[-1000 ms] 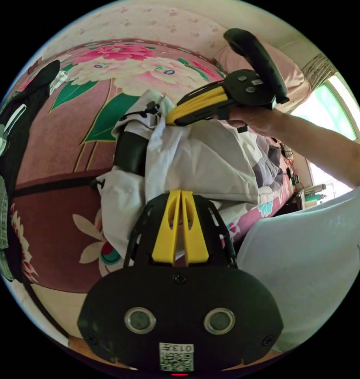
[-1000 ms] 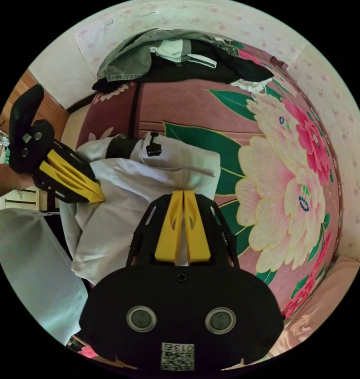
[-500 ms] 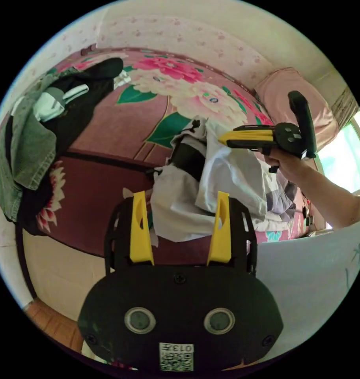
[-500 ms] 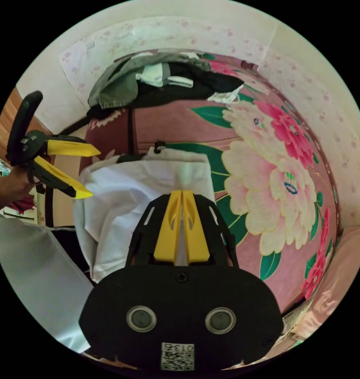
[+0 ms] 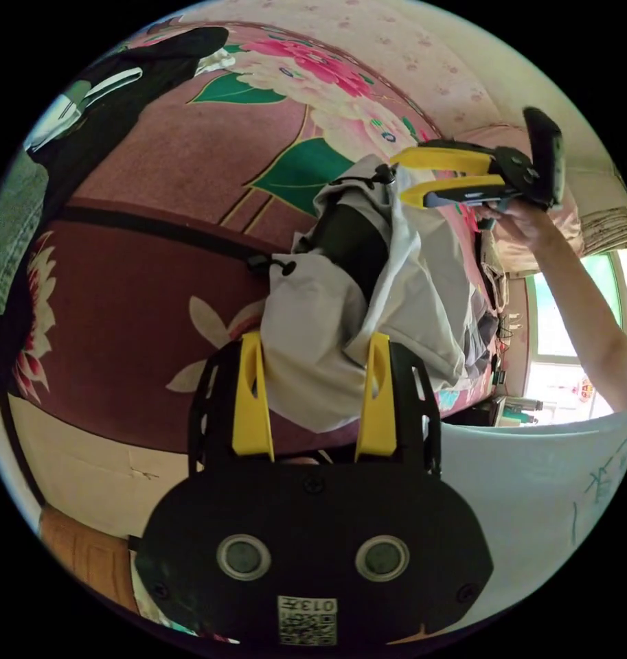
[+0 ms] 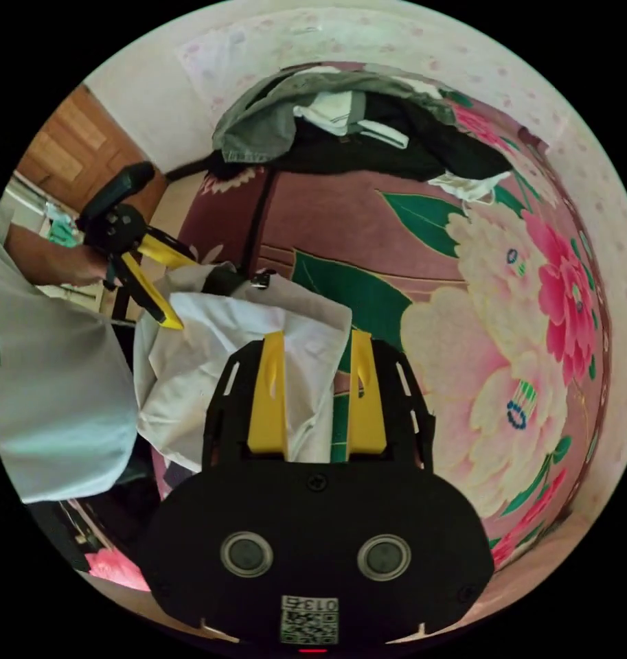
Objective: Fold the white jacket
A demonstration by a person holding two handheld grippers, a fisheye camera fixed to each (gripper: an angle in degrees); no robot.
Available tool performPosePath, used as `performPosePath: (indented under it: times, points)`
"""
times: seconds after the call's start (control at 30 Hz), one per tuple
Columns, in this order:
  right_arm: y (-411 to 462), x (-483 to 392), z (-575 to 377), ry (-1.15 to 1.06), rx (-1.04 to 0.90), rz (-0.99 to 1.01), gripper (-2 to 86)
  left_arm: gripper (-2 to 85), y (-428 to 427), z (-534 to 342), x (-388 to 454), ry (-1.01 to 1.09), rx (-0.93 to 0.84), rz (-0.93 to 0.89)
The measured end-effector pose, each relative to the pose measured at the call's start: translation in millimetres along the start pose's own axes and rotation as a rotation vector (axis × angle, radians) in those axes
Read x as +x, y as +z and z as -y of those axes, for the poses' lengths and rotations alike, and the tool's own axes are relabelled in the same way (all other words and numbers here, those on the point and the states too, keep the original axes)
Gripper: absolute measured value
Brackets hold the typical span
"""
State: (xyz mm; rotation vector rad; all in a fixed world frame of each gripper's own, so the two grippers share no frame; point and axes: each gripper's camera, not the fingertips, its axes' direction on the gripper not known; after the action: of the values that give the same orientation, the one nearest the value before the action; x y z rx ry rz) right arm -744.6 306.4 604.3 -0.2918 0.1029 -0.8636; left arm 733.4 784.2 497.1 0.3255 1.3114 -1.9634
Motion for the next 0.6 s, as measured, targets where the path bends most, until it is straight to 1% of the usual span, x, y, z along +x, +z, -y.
performPosePath:
  times: [0.07, 0.2, 0.23, 0.27, 0.33, 0.4, 0.43, 0.47, 0.6]
  points:
    - [24.5, 9.5, 20.2, -0.091, -0.103, 0.046, 13.9, 20.1, -1.1, 1.7, -1.3, -0.022, 0.008, 0.016]
    - [56.7, 16.0, 43.3, -0.143, -0.232, 0.157, 13.9, 17.5, -4.8, 0.8, -8.0, -0.081, 0.049, 0.007]
    - [64.8, 15.5, 47.0, -0.148, -0.265, 0.182, 14.0, 15.2, -6.2, 2.9, -10.9, -0.093, 0.036, -0.01]
    - [71.4, 14.2, 48.7, -0.152, -0.291, 0.193, 13.8, 13.1, -3.4, 5.4, -13.9, -0.095, 0.008, -0.079]
    - [75.5, 13.0, 48.7, -0.144, -0.307, 0.205, 13.1, 10.3, 0.9, 6.6, -19.2, -0.111, 0.004, -0.144]
    - [73.5, 9.2, 47.5, -0.146, -0.319, 0.201, 10.7, 7.6, 5.2, 9.8, -25.9, -0.118, -0.003, -0.194]
    - [71.3, 1.3, 46.3, -0.181, -0.333, 0.178, 9.2, 6.4, 6.1, 12.1, -30.4, -0.13, -0.001, -0.255]
    - [69.6, -8.6, 45.2, -0.214, -0.351, 0.183, 8.1, 5.9, 3.8, 15.0, -29.9, -0.118, -0.002, -0.271]
    - [47.4, -33.1, 33.6, -0.255, -0.326, 0.071, 7.3, 5.4, -22.1, 18.1, -1.0, 0.029, 0.027, -0.193]
